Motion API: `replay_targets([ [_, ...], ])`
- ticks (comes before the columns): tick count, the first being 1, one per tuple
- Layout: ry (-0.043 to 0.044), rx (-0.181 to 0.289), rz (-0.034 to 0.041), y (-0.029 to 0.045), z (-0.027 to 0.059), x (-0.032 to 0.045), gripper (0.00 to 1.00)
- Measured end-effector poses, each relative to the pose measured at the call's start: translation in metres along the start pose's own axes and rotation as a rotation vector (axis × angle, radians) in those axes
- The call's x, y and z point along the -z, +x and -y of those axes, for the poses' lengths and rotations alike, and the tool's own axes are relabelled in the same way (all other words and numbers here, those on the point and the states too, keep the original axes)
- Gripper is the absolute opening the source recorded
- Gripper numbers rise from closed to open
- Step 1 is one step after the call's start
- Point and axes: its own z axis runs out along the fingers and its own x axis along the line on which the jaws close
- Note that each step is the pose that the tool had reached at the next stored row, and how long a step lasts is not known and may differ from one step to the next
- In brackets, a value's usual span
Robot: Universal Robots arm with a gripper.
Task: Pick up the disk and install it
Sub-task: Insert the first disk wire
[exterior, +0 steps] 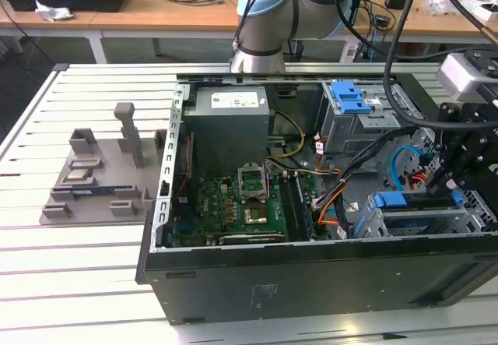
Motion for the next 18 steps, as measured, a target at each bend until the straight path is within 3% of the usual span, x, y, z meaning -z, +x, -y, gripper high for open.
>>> replay_targets([
  [9,0.0001,0.0,-0.0001,0.0,0.0003,-0.0037,0.17],
  [13,0.0,0.0,-0.0001,0.0001,0.0003,-0.0038,0.25],
  [15,0.0,0.0,-0.0002,0.0,0.0001,-0.0008,0.25],
  [18,0.0,0.0,-0.0001,-0.0004,-0.0008,0.0098,0.25],
])
